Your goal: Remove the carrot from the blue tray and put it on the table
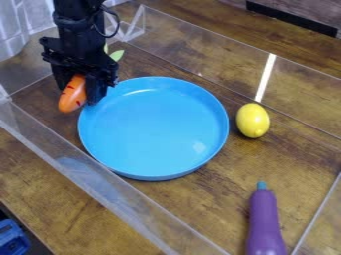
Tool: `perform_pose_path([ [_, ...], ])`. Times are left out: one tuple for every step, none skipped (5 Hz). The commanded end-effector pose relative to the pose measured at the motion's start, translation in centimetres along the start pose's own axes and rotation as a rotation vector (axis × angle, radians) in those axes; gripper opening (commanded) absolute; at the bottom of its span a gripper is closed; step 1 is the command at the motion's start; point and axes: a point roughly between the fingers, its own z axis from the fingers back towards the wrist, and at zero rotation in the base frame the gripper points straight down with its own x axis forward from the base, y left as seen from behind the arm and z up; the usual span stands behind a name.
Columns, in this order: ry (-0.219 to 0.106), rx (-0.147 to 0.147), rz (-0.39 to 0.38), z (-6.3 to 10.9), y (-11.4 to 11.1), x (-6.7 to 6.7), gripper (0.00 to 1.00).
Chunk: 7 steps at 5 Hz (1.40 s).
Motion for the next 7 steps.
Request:
perform_pose_path([
  [-0.059, 0.02, 0.008, 0.9, 0.8, 1.3, 1.0],
  [-0.063, 0.028, 0.006, 0.5, 1.2, 1.5, 1.0],
  [-0.078, 0.016, 0.002, 1.8, 1.3, 1.9, 1.0],
  [-0.097, 0.005, 0.002, 3.0, 1.5, 2.5, 1.0],
  [-0.113, -0.031, 0.009, 6.0, 1.8, 3.1, 1.0],
  [-0.13, -0.06, 0.018, 9.6, 1.7, 3.7, 1.0],
  [-0.122, -0.095, 0.038, 10.1, 1.8, 3.2, 1.0],
])
